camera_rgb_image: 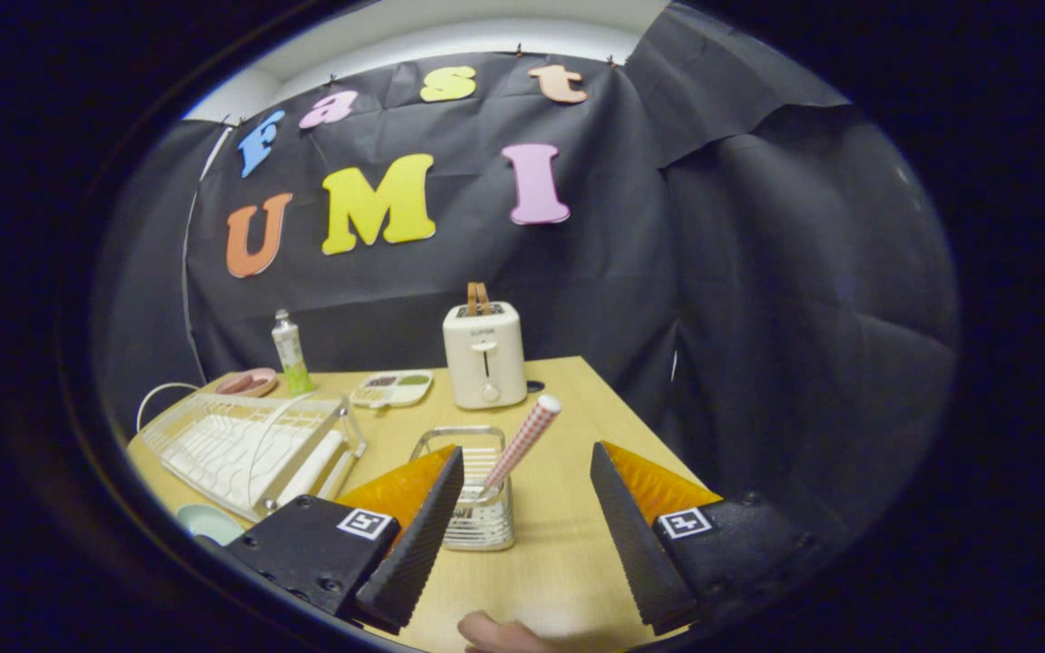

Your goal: Take the plate from the dish rack, then take the spoon from the basket and place it into the plate.

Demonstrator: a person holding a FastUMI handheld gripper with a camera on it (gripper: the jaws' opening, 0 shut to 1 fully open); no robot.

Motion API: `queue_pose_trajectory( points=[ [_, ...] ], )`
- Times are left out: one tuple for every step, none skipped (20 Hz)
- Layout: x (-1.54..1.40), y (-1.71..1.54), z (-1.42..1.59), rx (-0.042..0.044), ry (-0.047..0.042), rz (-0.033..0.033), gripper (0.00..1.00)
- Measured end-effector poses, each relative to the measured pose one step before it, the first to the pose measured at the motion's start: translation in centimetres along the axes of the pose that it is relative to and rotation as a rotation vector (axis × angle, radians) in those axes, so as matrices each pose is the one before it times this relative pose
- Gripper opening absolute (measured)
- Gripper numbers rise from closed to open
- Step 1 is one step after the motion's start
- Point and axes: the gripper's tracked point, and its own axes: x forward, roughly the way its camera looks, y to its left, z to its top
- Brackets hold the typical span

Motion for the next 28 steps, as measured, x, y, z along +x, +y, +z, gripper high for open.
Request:
queue_pose_trajectory(
  points=[
    [0.38, 0.506, 0.428, 0.00471, -0.01015, 0.02136, 0.91],
    [0.704, 0.544, 0.048, 0.00775, 0.0002, 0.00844, 0.89],
    [1.082, 0.197, -0.472, 0.0212, 0.01829, -0.00293, 0.88],
    [0.63, 0.588, -0.544, 0.0328, 0.02895, 0.00613, 0.86],
    [0.516, 0.712, -0.345, 0.02746, 0.02225, 0.0171, 0.85],
    [0.515, 0.338, 0.114, 0.01923, -0.00639, -0.00012, 0.83],
    [0.79, -0.078, 0.4, -0.00403, -0.02634, -0.00942, 0.74],
    [0.372, 0.431, 0.236, -0.00873, -0.01739, 0.01433, 0.62],
    [-0.244, 0.706, 0.36, -0.00728, -0.01602, 0.00624, 0.51],
    [0.415, 0.042, -0.124, -0.01037, 0.0035, -0.015, 0.39],
    [0.115, -0.002, 0.057, -0.01073, 0.00066, -0.01788, 0.22],
    [0.19, 0.531, 0.047, -0.01179, 0.00195, 0.00704, 0.22],
    [-0.508, 0.522, 0.275, -0.01093, -0.0013, -0.00734, 0.18],
    [-0.035, 0.217, 0.156, -0.00703, -0.00619, -0.00971, 0.17],
    [-0.352, 0.229, 0.293, -0.01264, -0.01061, -0.01217, 0.15],
    [-0.166, 0.009, 0.519, -0.01396, -0.01722, -0.01453, 0.15],
    [-0.431, 0.202, 0.793, -0.00646, -0.02402, -0.00472, 0.15],
    [-0.364, 0.185, 0.742, -0.00041, -0.01714, -0.00391, 0.15],
    [-0.311, 0.03, 0.463, -0.00297, -0.01232, -0.00665, 0.15],
    [-0.292, -0.257, 0.748, -0.00249, -0.01006, -0.02512, 0.15],
    [-0.31, -0.066, 0.925, -0.00308, -0.0145, -0.01909, 0.15],
    [-0.535, -0.041, 1.082, -0.00581, -0.01871, -0.02186, 0.15],
    [-0.617, -0.149, 1.099, -0.00295, -0.02223, -0.02267, 0.15],
    [-0.837, 0.051, 1.258, -0.00636, -0.02315, -0.01533, 0.15],
    [-0.752, 0.148, 0.992, -0.00955, -0.02285, -0.01749, 0.15],
    [-0.896, 0.086, 1.024, -0.01185, -0.01729, -0.01745, 0.14],
    [-1.102, 0.319, 0.91, -0.01214, -0.01359, -0.01155, 0.15],
    [-1.189, 0.278, 0.939, -0.00887, -0.01312, -0.01149, 0.15]
  ],
)
